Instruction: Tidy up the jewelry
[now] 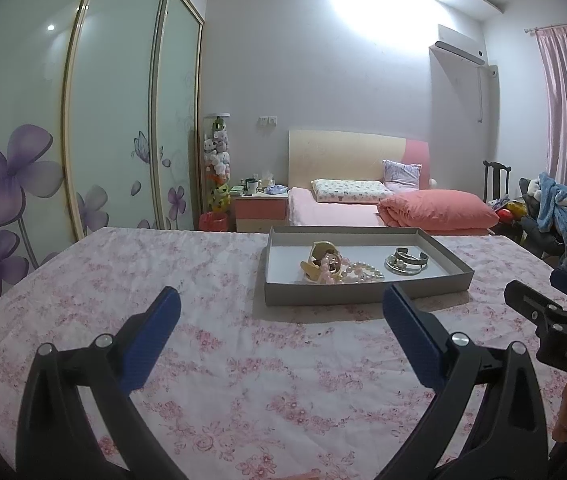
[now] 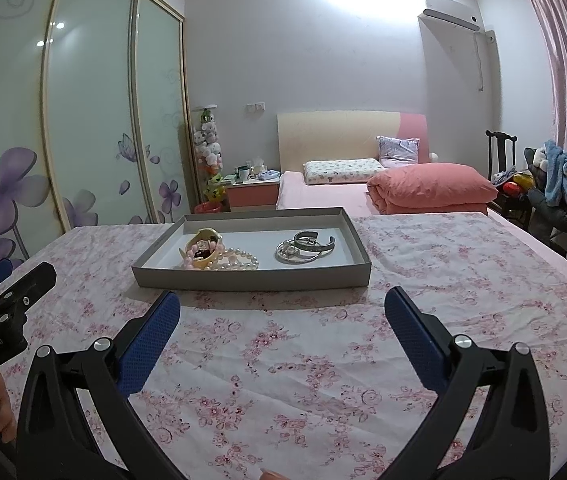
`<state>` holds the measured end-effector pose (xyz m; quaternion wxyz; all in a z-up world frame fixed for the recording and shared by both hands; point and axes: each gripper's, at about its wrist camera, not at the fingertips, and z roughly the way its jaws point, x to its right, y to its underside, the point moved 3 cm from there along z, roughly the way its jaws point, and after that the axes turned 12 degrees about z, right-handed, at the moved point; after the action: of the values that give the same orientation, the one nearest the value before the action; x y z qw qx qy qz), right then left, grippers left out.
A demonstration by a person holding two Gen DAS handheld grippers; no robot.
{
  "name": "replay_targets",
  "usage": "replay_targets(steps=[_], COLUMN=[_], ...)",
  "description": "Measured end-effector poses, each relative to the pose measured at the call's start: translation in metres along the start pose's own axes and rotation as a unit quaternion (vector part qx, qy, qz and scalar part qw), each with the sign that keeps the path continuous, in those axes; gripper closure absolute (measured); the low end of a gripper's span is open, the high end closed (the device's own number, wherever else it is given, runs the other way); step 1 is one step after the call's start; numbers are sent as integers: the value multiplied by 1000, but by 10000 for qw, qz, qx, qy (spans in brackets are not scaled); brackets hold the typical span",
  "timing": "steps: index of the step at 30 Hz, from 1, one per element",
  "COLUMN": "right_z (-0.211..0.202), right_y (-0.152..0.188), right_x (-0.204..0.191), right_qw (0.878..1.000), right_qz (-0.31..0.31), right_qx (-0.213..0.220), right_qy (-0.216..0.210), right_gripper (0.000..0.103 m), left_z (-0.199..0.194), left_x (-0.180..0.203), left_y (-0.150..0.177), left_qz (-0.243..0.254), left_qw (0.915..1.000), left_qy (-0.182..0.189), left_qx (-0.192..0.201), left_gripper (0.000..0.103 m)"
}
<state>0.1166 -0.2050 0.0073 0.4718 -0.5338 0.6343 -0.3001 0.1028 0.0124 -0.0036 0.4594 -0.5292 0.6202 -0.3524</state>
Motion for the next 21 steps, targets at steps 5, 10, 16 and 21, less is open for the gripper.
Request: replay_targets(steps=[5, 10, 16, 21], right_z=[0, 1, 1, 1], right_y=[0, 0, 0, 0], right_x=[-1, -1, -1, -1], right_qw=[10000, 10000, 10000, 10000], right_qz=[3, 3, 3, 11], right_qx=[-6, -12, -12, -19], right_qy=[-7, -5, -7, -1], right_gripper=[2, 2, 2, 2], left_z=[0, 1, 2, 1], left_x=[2, 4, 5, 5], left_y=[0, 1, 1, 1], left_qz=[2, -5, 2, -3], left_qw=[10000, 10000, 10000, 10000], left_qy=[11, 26, 26, 30], left_qx=[-3, -18, -22, -21], left_gripper=[4, 4, 4, 4])
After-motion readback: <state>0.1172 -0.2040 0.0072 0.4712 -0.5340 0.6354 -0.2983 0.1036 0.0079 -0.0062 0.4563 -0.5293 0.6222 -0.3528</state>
